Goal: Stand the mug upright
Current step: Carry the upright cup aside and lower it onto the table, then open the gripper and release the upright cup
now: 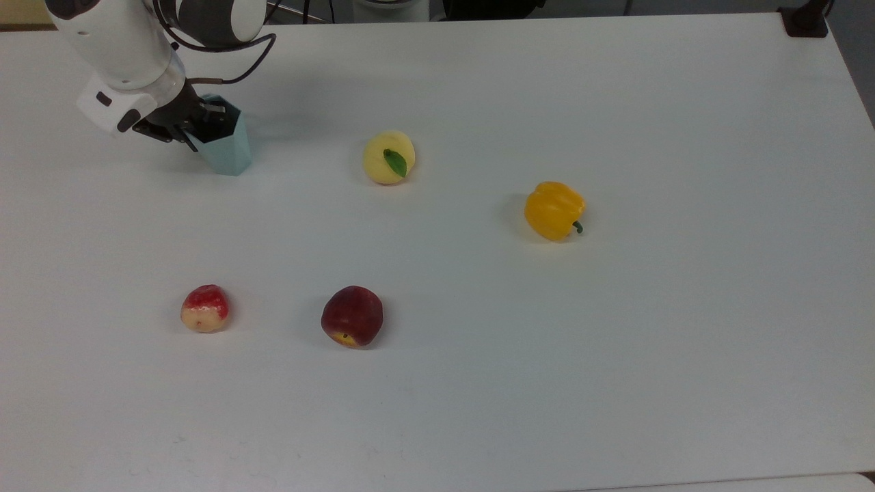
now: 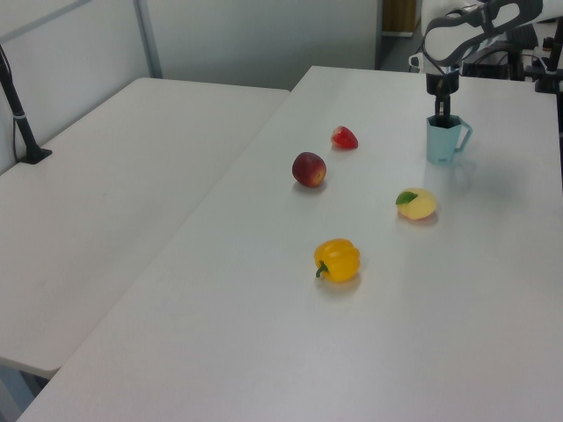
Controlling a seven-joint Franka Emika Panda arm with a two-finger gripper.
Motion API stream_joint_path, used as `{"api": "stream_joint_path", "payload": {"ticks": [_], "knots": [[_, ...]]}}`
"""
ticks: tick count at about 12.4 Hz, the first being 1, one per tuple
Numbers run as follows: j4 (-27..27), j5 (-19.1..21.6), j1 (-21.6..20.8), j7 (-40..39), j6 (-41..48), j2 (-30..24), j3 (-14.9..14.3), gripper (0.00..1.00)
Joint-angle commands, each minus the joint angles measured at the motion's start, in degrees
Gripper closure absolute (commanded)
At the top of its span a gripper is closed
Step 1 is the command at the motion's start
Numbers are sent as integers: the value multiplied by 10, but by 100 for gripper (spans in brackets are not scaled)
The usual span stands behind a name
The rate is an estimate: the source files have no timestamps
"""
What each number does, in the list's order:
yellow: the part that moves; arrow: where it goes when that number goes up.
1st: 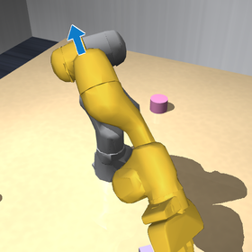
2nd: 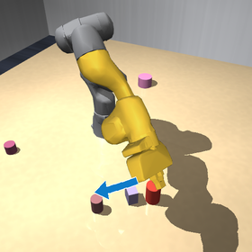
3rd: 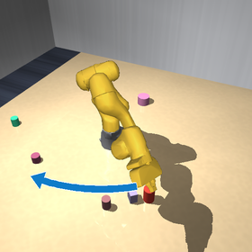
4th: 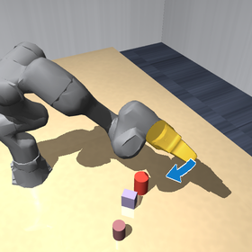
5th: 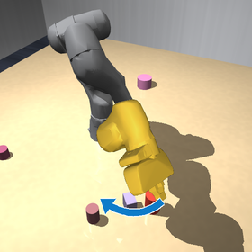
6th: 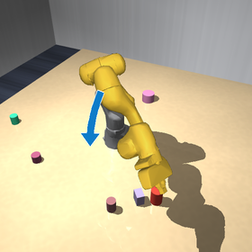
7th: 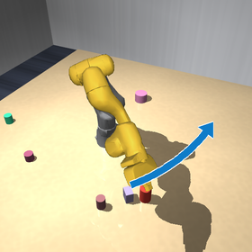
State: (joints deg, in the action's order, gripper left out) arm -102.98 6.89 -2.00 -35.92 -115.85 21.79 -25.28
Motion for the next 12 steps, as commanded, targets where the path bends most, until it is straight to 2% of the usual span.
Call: {"api": "stream_joint_path", "payload": {"ticks": [1,4,7,11,12], "knots": [[-1,18,-6,-6,-3,-3,-2,23],[-1,18,-7,13,14,-17,2,18],[2,18,-7,65,36,-58,15,0],[79,19,-9,119,171,-94,32,0],[90,18,-7,139,192,-111,49,0]]}}
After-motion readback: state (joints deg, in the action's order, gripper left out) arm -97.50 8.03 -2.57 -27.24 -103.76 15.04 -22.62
